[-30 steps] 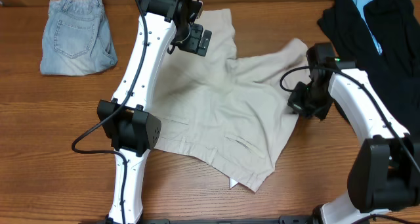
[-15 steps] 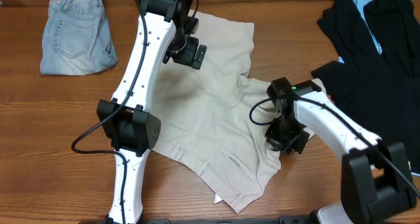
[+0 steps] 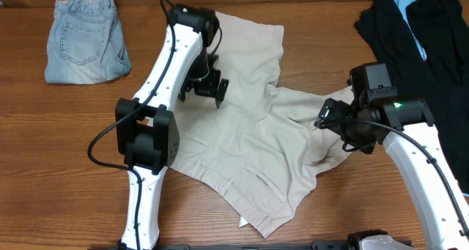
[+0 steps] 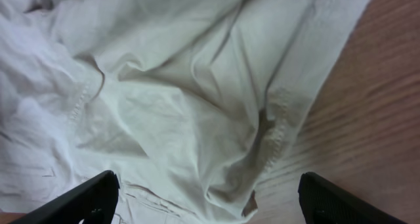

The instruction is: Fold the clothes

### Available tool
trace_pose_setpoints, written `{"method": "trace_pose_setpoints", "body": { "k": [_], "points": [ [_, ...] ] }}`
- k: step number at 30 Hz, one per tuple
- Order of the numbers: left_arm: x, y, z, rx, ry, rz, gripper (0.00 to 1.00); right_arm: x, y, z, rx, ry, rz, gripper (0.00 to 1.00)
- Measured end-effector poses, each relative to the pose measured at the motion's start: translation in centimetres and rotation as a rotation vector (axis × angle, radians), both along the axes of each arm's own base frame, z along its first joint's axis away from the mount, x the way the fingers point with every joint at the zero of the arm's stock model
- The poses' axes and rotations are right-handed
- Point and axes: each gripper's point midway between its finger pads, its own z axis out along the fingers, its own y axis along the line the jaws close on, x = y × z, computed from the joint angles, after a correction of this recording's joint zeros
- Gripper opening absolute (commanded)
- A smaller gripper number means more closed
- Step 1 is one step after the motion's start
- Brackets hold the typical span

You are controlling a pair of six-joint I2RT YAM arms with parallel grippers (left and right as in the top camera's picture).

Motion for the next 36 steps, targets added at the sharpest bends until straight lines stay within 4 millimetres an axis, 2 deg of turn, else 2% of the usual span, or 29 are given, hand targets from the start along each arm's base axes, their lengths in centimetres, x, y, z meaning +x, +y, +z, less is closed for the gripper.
{"method": "trace_pose_setpoints", "body": {
  "k": [4, 9, 15, 20, 23, 26, 28, 33, 36],
  "points": [
    [-1.2, 0.3, -2.4, 0.014, 0.057, 0.007, 0.98, 1.3, 0.2, 0.4, 0.003, -0.056, 0.021, 0.91],
    [-1.1, 0.3, -5.3, 0.012, 0.05, 0.007, 1.0, 2.5, 0.4, 0.8, 0.005, -0.114, 0.042, 0.92],
    [-0.1, 0.7, -8.5, 0.012, -0.007, 0.008, 1.0, 3.2, 0.5, 1.1, 0.005, -0.145, 0.053, 0.93],
    [1.2, 1.3, -8.8, -0.001, -0.105, -0.021, 1.0, 3.7, 0.6, 1.3, 0.007, -0.166, 0.053, 0.93],
    [3.4, 2.1, -9.0, 0.02, -0.212, -0.038, 1.0, 4.2, 0.6, 1.5, 0.008, -0.188, 0.053, 0.93],
    [6.6, 3.0, -8.9, 0.004, -0.347, -0.073, 1.0, 5.1, 0.7, 1.4, 0.007, -0.21, 0.054, 0.93],
    [9.6, 3.5, -8.6, -0.007, -0.46, -0.095, 1.0, 5.7, 0.8, 0.9, 0.007, -0.207, 0.054, 0.93],
    [16.8, 6.2, -7.2, 0.073, -0.747, -0.185, 1.0, 8.1, 1.0, -2.1, -0.008, -0.181, 0.06, 0.93],
    [18.8, 8.1, -6.6, 0.154, -0.822, -0.224, 1.0, 9.7, 0.6, -4.4, -0.046, -0.163, 0.053, 0.93]
  ]
}}
